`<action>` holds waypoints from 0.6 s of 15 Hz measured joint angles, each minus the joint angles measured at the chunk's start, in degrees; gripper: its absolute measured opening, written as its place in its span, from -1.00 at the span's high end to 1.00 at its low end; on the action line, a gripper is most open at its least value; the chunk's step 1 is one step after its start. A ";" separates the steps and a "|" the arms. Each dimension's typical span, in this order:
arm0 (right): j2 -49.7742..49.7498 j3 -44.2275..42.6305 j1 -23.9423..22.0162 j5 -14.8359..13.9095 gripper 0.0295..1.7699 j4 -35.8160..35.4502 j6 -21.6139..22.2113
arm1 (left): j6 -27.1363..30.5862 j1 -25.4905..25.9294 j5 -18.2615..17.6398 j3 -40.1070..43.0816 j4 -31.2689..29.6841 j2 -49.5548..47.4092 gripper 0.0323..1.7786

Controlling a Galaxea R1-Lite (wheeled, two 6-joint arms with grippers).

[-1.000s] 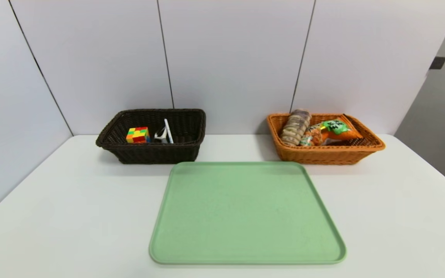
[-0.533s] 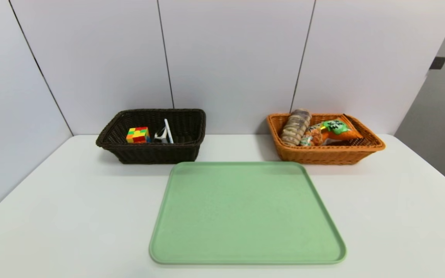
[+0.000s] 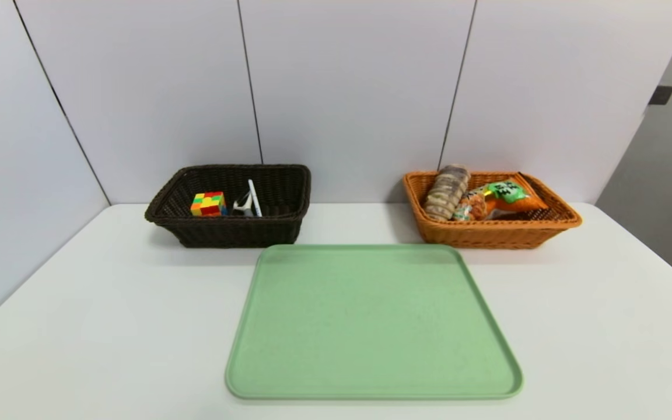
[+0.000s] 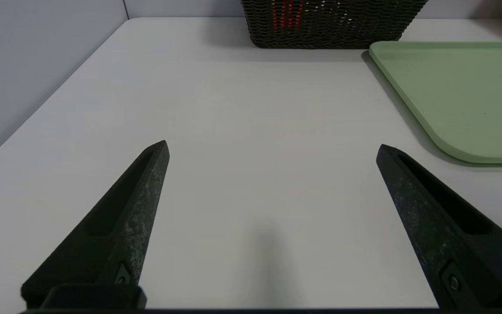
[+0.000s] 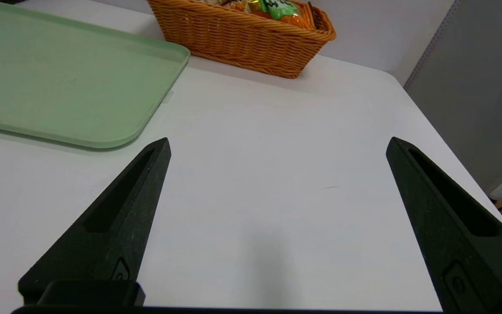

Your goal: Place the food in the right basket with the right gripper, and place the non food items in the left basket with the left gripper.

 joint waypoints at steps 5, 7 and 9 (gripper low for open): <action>0.00 0.00 0.00 0.01 -0.93 -1.19 0.02 | 0.17 0.00 0.00 0.00 0.06 0.00 -0.90; 0.00 0.00 0.00 0.04 -0.93 -1.69 -0.02 | 0.17 0.00 0.00 0.00 0.06 0.02 -0.90; 0.00 0.00 0.00 0.04 -0.93 -0.94 -0.38 | 0.20 0.00 0.00 0.00 0.09 0.00 -0.90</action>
